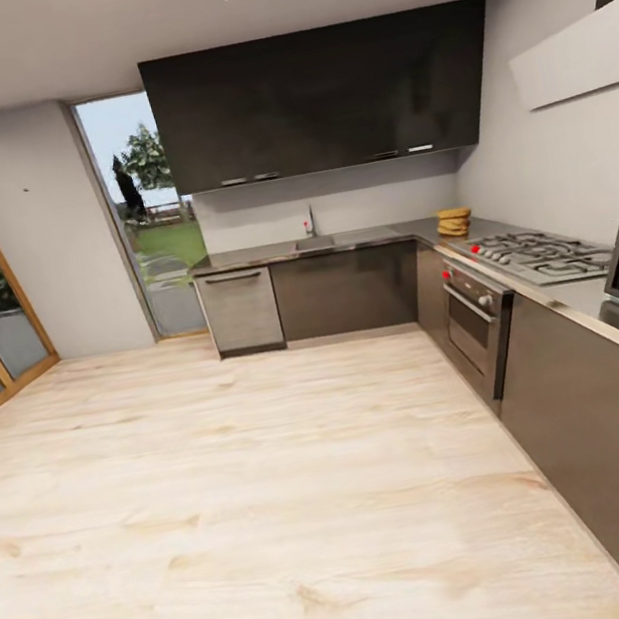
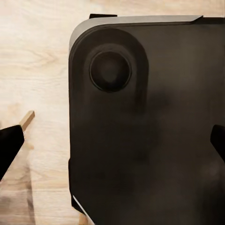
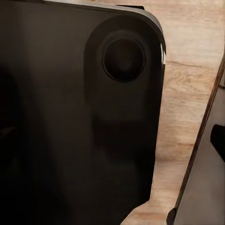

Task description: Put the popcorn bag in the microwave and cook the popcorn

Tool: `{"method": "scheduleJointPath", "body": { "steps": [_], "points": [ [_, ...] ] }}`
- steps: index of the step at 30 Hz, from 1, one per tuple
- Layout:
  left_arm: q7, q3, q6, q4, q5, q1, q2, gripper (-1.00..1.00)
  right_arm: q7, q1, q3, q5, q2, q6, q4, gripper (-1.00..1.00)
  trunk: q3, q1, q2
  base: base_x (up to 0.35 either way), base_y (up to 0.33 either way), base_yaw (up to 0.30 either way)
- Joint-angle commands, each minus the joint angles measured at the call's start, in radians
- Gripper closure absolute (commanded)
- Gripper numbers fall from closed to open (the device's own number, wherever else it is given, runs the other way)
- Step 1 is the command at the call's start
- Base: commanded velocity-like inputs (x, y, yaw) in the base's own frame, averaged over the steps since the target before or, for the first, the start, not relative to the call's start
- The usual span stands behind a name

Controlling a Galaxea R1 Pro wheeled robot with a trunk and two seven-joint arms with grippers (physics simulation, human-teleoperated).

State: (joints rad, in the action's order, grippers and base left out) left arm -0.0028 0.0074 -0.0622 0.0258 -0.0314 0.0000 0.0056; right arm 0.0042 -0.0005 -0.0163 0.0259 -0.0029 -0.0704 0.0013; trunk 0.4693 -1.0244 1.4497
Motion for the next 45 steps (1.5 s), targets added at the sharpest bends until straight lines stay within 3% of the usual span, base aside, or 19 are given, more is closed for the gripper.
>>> {"method": "scheduleJointPath", "body": {
  "steps": [1, 45],
  "points": [
    [0.0, 0.0, -0.002, 0.0, -0.003, 0.0, 0.0, -1.0, 0.0, 0.0, -0.002, 0.002, 0.0, -0.003, 0.0, -1.0, 0.001, -0.001, 0.0, 0.321, 0.151, 0.0],
    [0.001, -0.001, 0.003, 0.0, -0.007, 0.0, -0.002, -1.0, 0.005, 0.0, -0.001, 0.002, 0.0, -0.005, 0.0, -1.0, 0.001, -0.001, 0.0, 0.321, 0.165, 0.0]
  ]
}}
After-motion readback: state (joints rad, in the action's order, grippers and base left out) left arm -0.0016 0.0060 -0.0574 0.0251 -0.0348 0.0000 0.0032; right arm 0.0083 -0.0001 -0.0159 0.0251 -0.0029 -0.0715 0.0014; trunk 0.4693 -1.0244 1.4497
